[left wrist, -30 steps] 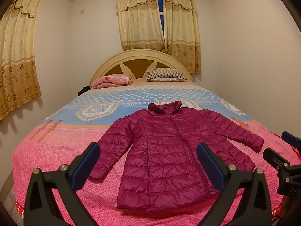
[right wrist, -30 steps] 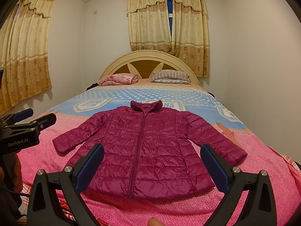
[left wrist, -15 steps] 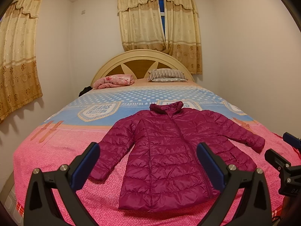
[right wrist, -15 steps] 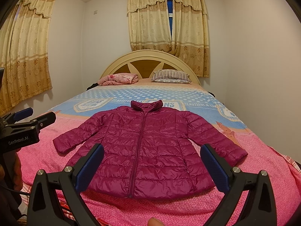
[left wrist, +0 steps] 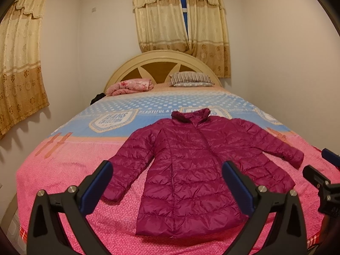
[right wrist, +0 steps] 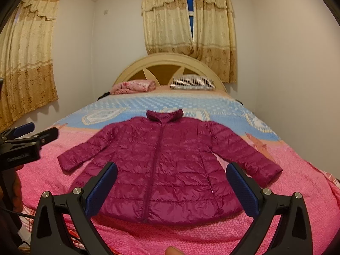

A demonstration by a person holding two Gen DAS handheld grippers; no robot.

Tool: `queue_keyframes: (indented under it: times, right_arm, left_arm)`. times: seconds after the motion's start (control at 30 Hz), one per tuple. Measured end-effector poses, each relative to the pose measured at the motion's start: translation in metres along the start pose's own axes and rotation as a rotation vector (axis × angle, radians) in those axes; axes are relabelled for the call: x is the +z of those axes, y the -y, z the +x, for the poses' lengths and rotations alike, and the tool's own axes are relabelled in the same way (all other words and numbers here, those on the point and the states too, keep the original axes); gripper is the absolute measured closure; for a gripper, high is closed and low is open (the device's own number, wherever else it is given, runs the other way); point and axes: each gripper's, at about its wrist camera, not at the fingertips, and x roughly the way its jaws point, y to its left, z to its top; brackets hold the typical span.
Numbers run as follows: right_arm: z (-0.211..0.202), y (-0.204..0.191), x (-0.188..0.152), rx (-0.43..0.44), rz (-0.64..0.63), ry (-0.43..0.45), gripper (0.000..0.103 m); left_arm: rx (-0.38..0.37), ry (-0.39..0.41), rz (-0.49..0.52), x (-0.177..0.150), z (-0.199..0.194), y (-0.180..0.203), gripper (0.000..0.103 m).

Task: Fold large clothes
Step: 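Grasp a jacket sleeve with the right tool and lift it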

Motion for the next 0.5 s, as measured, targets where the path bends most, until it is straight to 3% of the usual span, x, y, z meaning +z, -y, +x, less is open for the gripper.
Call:
queue_keyframes:
  times: [0.17, 0.3, 0.43, 0.5]
  right_arm:
    - [0.037, 0.053, -0.009, -0.093, 0.079, -0.058, 0.001]
    - [0.068, 0.127, -0.022, -0.173, 0.28, -0.12, 0.001]
    - [0.1, 0.188, -0.034, -0.256, 0.378, -0.188, 0.002]
    - [0.115, 0.227, -0.044, -0.281, 0.49, -0.224, 0.012]
  left_arm:
    - [0.009, -0.013, -0.005, -0.004, 0.022, 0.0, 0.0]
    - [-0.009, -0.027, -0.026, -0.004, 0.048, 0.002, 0.0]
    - [-0.042, -0.041, -0.029, -0.003, 0.072, 0.01, 0.0]
    - [-0.058, -0.059, -0.025, -0.002, 0.086, 0.015, 0.0]
